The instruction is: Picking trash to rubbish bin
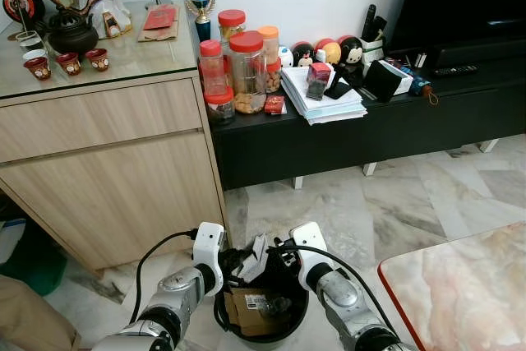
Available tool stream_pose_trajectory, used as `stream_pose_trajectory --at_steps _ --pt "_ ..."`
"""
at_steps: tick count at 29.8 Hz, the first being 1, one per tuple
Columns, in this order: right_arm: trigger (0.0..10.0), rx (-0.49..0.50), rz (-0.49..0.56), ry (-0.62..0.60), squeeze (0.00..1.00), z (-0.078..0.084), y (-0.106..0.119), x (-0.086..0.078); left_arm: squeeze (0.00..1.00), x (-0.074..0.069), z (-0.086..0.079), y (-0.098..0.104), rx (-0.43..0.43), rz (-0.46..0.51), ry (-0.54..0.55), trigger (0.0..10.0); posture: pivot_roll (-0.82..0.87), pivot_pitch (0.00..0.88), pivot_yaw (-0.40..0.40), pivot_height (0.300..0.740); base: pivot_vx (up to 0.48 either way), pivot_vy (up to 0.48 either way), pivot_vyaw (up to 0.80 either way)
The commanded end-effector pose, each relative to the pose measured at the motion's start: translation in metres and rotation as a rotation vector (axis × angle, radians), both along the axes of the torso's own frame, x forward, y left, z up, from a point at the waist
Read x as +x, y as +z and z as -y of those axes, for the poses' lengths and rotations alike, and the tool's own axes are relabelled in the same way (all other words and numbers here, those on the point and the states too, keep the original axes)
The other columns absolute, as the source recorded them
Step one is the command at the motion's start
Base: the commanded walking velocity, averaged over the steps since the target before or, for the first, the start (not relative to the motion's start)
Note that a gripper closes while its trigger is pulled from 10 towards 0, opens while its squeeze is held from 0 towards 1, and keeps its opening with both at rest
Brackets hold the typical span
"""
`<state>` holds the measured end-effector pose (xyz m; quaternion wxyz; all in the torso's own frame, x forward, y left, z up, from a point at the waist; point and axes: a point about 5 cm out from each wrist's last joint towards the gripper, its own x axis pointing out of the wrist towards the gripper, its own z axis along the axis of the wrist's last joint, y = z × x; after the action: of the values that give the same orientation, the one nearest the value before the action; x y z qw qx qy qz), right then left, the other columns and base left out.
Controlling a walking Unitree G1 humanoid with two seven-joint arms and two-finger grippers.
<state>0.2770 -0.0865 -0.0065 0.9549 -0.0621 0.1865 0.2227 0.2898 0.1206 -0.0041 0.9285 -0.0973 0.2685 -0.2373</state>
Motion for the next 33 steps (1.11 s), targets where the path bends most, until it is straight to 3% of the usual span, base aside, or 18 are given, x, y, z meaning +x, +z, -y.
stream_pose_trajectory --at_steps 1,6,7,8,14,15,17,18,20,23,26,31,33 --pt "10.0 0.003 0.024 0.01 0.0 -0.003 0.005 0.004 1.0 0.004 -0.001 0.004 0.008 0.011 -0.007 10.0 0.17 0.0 0.03 0.74 0.0 0.0 0.0" --pt "10.0 0.003 0.024 0.011 0.0 -0.003 0.005 0.004 1.0 0.004 0.0 0.004 0.007 0.011 -0.008 10.0 0.17 0.0 0.029 0.74 0.0 0.0 0.0" --pt "10.0 0.003 0.024 0.011 0.0 -0.003 0.005 0.004 0.64 0.004 -0.001 0.004 0.017 0.016 -0.006 10.0 0.17 0.0 0.029 0.74 0.0 0.0 0.0" --pt "10.0 0.003 0.023 0.011 0.0 -0.003 0.005 0.004 0.0 0.005 -0.002 0.005 0.029 0.024 -0.001 10.0 0.17 0.0 0.029 0.74 0.0 0.0 0.0" --pt "10.0 0.003 0.023 0.008 0.0 -0.003 0.005 0.004 0.0 0.009 -0.011 0.008 0.053 0.046 0.045 10.0 0.18 0.0 0.028 0.74 0.0 0.0 0.0" --pt "10.0 0.004 0.025 0.007 0.0 -0.003 0.005 0.004 0.0 0.011 -0.02 0.009 0.08 0.06 0.084 10.0 0.18 0.0 0.028 0.74 0.0 0.0 0.0" --pt "10.0 0.005 0.025 0.007 0.0 -0.003 0.005 0.004 0.0 0.011 -0.023 0.01 0.09 0.064 0.097 10.0 0.18 0.0 0.028 0.74 0.0 0.0 0.0" --pt "10.0 0.011 0.036 0.011 0.0 -0.004 0.006 0.004 0.0 0.012 -0.032 0.01 0.163 0.086 0.12 10.0 0.18 0.0 0.03 0.74 0.0 0.0 0.0" --pt "10.0 0.037 0.07 0.024 0.0 -0.009 0.012 0.007 0.0 0.013 -0.052 0.014 0.319 0.164 0.188 10.0 0.19 0.0 0.03 0.74 0.0 0.0 0.0" --pt "10.0 0.055 0.106 0.039 0.0 -0.014 0.019 0.011 0.0 0.015 -0.061 0.022 0.346 0.242 0.228 10.0 0.19 0.0 0.028 0.74 0.0 0.0 0.0" --pt "10.0 0.104 0.183 0.036 0.0 -0.023 0.037 0.022 0.0 0.019 -0.075 0.041 0.407 0.406 0.322 10.0 0.2 0.0 0.022 0.74 0.0 0.0 0.0" --pt "10.0 0.186 0.285 0.027 0.0 -0.031 0.066 0.04 0.0 0.024 -0.079 0.065 0.418 0.565 0.391 10.0 0.21 0.0 0.024 0.74 0.0 0.0 0.0" --pt "10.0 0.191 0.301 0.029 0.0 -0.032 0.07 0.042 0.0 0.025 -0.079 0.068 0.422 0.585 0.403 10.0 0.21 0.0 0.024 0.74 0.0 0.0 0.0"
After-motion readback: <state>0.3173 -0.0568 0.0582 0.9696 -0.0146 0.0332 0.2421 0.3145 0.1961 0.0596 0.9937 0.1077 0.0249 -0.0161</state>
